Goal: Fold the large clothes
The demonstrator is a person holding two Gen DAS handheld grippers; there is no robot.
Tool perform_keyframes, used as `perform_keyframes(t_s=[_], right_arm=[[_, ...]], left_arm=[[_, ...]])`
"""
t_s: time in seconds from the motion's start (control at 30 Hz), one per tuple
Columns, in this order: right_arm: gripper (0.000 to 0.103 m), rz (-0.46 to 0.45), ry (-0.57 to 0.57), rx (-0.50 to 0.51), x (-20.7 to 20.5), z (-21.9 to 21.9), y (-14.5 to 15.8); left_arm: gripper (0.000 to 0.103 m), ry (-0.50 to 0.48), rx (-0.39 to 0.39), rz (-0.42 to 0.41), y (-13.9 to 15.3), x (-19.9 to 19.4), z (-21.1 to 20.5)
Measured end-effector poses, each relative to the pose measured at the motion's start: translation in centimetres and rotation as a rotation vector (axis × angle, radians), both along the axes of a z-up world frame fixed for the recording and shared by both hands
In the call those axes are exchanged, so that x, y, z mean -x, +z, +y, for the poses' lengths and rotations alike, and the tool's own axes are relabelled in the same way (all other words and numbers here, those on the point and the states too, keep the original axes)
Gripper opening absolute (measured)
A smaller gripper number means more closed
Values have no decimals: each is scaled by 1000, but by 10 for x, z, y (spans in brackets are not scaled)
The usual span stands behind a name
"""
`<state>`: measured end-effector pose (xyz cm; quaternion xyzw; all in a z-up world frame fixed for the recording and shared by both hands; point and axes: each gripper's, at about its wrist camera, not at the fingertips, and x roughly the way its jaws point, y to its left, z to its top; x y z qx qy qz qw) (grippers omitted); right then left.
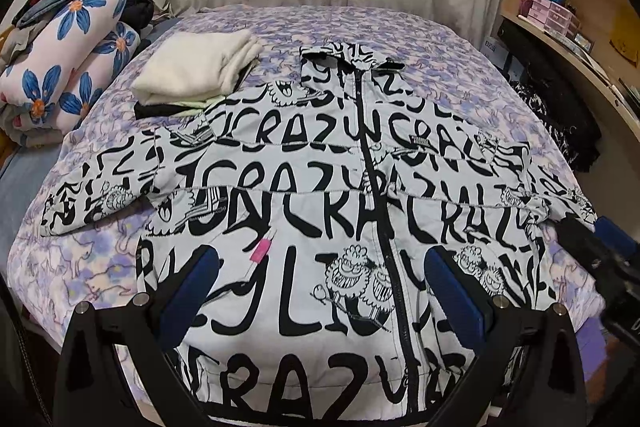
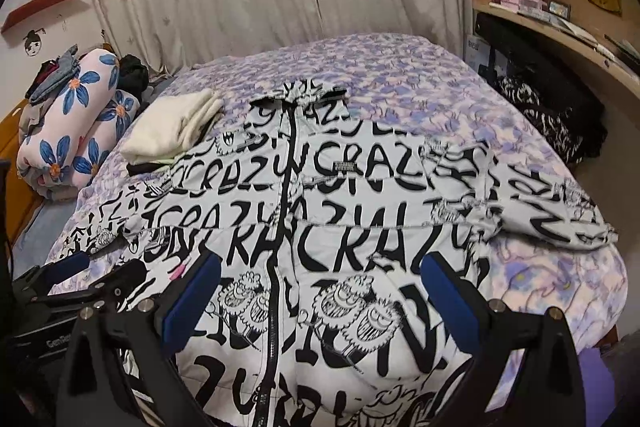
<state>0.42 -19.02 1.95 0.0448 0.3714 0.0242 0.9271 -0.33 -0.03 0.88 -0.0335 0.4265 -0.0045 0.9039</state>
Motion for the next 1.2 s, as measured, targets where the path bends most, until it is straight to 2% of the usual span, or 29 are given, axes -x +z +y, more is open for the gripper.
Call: perform_keyframes(t_s=[0.23, 0.37, 0.63, 0.73, 0.87, 0.97, 1.13, 1.2], right_arm=[[101, -117, 0, 112, -1, -8, 45], [101, -163, -26, 121, -4, -25, 65], [101, -184, -129, 147, -11, -71, 74], [101, -158, -179, 123, -19, -99, 64], [100, -100, -261, 116, -32, -141, 41], [91, -26, -323, 68, -43, -182, 15], [91, 105, -454, -54, -53, -252, -34], [91, 147, -493, -148, -53, -278, -53]], left_arm=[[102, -18, 4, -38, 22, -18, -9], [102, -24, 3, -79, 36, -32, -17], [102, -9, -36, -128, 49, -64, -42], [102, -20, -37, -123, 42, -79, -54], [102, -68, 4, -91, 19, -96, -74], [102, -90, 9, -51, -2, -108, -89], [102, -107, 23, 33, -39, -130, -111], [102, -108, 27, 44, -52, -138, -118]])
